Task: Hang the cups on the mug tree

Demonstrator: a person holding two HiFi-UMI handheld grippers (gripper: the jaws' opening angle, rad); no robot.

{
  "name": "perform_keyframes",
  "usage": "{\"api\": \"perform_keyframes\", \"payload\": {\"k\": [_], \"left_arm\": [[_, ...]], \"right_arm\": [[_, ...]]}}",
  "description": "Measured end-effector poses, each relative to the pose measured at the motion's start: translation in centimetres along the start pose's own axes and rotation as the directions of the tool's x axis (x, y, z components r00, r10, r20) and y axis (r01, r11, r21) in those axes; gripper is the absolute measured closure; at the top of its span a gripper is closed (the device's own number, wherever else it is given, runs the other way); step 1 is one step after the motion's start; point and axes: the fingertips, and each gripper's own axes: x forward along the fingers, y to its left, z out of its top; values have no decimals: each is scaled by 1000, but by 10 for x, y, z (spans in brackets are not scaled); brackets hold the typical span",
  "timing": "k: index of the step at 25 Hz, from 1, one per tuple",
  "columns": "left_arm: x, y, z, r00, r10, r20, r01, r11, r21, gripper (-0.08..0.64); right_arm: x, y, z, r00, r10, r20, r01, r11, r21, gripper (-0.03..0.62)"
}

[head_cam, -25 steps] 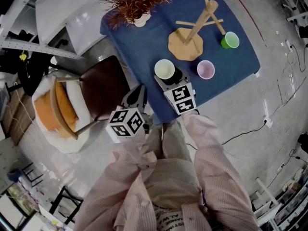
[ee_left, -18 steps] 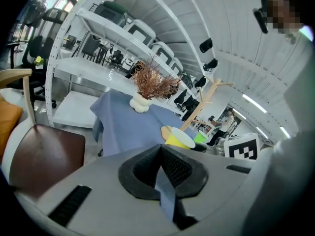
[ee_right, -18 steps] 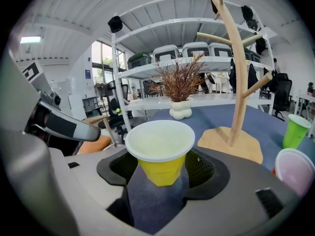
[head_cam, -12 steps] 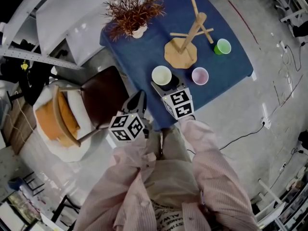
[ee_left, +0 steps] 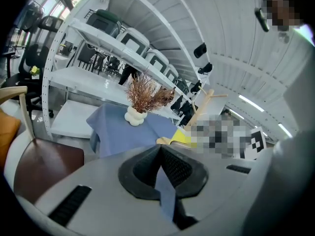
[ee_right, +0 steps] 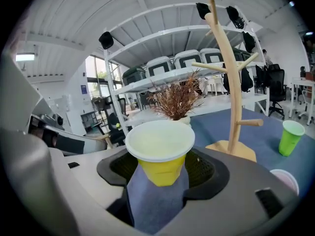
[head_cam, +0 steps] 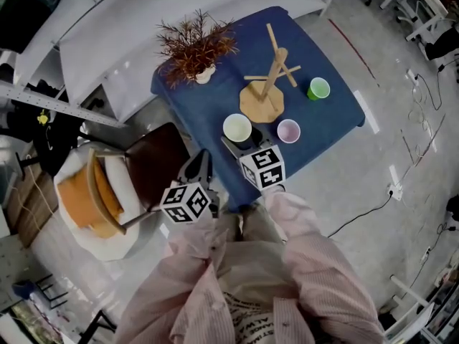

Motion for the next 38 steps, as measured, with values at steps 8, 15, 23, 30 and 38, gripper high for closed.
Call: {"api": "perform_keyframes", "payload": {"k": [8, 15, 23, 30, 38], "left_arm": [[-2, -9, 28, 999, -15, 47, 13, 999, 32, 561], [-2, -17, 53, 996, -29, 85, 23, 997, 71, 561], [3, -28, 78, 990, -50, 131, 38, 995, 87, 561], [7, -34, 96, 986, -62, 156, 46, 993, 104, 561], [14, -40, 112, 981, -75, 177, 54, 991, 119, 561]], "right_arm": [[-6, 0, 28, 999, -3, 48, -1, 997, 82, 301], [-10, -4, 51, 996, -11, 91, -4, 987, 161, 301], [-7, -8, 73, 992, -1, 130, -32, 968, 248, 301], [-4, -13, 87, 988, -5, 156, -45, 947, 319, 301], [1, -21, 102, 983, 6, 185, -84, 904, 420, 302]]}}
